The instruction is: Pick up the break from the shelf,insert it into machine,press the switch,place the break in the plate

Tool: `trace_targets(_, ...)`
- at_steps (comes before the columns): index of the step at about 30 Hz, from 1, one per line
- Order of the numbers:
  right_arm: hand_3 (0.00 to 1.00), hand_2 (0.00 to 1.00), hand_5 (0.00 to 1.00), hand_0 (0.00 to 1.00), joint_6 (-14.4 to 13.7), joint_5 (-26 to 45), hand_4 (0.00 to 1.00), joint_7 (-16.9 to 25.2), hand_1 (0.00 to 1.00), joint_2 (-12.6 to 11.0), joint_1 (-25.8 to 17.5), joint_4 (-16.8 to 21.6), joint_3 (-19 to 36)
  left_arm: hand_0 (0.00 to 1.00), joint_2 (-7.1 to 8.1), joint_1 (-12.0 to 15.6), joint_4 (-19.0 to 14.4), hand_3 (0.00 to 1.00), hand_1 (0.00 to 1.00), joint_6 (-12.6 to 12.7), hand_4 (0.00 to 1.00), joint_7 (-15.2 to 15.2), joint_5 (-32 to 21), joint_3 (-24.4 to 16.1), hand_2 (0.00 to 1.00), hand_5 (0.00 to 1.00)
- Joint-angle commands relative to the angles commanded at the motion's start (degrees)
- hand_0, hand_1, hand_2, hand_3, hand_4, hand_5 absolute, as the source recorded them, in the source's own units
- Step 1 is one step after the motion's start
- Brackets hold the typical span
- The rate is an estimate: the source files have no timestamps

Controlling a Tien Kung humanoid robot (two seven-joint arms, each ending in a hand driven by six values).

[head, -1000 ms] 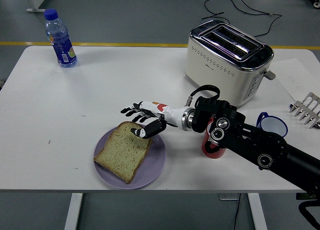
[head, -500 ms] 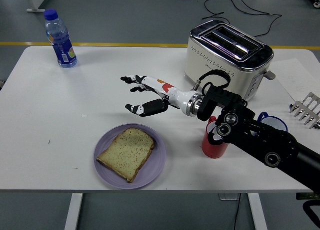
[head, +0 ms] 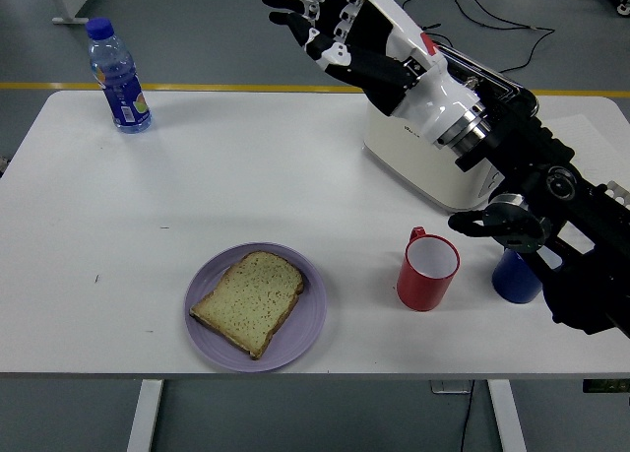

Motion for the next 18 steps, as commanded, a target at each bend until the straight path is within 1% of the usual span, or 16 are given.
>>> trace_targets(3,0.717,0.751,0.157,0.794,-0.16,6.64,0.508,1.20,0.734,-2.04,-1.16,-0.03,3.05,0.695,-0.01,0.14,0.00,0.732,0.665,0.01,0.496,0.09,0.23,-0.17,0.724,0.998)
trace_targets(6,0.717,0.752,0.170,0.799,-0.21,10.57,0.524,2.48,0.736,-4.07,-3.05,-0.63,6.31,0.693,-0.03,0.32,0.00,0.733,0.665,0.00,0.495,0.13,0.33,-0.18,0.723,0.998)
trace_targets(8,0.717,0.752,0.170,0.799,-0.39,11.68,0.524,3.05,0.736,-4.86,-3.99,-0.92,8.19,0.693,-0.02,0.38,0.00,0.733,0.665,-0.02,0.495,0.11,0.26,-0.10,0.723,0.998)
trace_targets(11,0.717,0.752,0.170,0.799,-1.26,13.34,0.524,3.53,0.736,-6.39,-5.94,-2.72,12.39,0.693,-0.05,0.47,0.00,0.733,0.665,-0.05,0.495,0.03,0.16,-0.10,0.723,0.998)
trace_targets(12,0.713,0.759,0.184,0.812,-1.55,13.43,0.518,3.51,0.741,-6.79,-6.52,-3.34,13.69,0.693,-0.06,0.46,0.00,0.732,0.664,-0.06,0.494,0.00,0.06,0.01,0.722,0.998)
trace_targets(15,0.713,0.759,0.184,0.812,-1.94,13.84,0.518,2.75,0.741,-8.04,-8.71,-5.37,17.33,0.693,-0.05,0.38,0.00,0.732,0.664,-0.13,0.494,-0.14,-0.36,0.42,0.722,0.998)
trace_targets(17,0.713,0.759,0.184,0.812,-2.06,13.95,0.518,2.40,0.741,-8.36,-9.37,-5.91,18.73,0.693,-0.06,0.34,0.00,0.732,0.664,-0.13,0.494,-0.16,-0.41,0.47,0.722,0.998)
trace_targets(18,0.695,0.756,0.196,0.814,-2.31,14.08,0.497,2.20,0.740,-8.61,-9.92,-6.49,19.48,0.693,-0.07,0.31,0.00,0.732,0.664,-0.15,0.494,-0.19,-0.48,0.49,0.721,0.998)
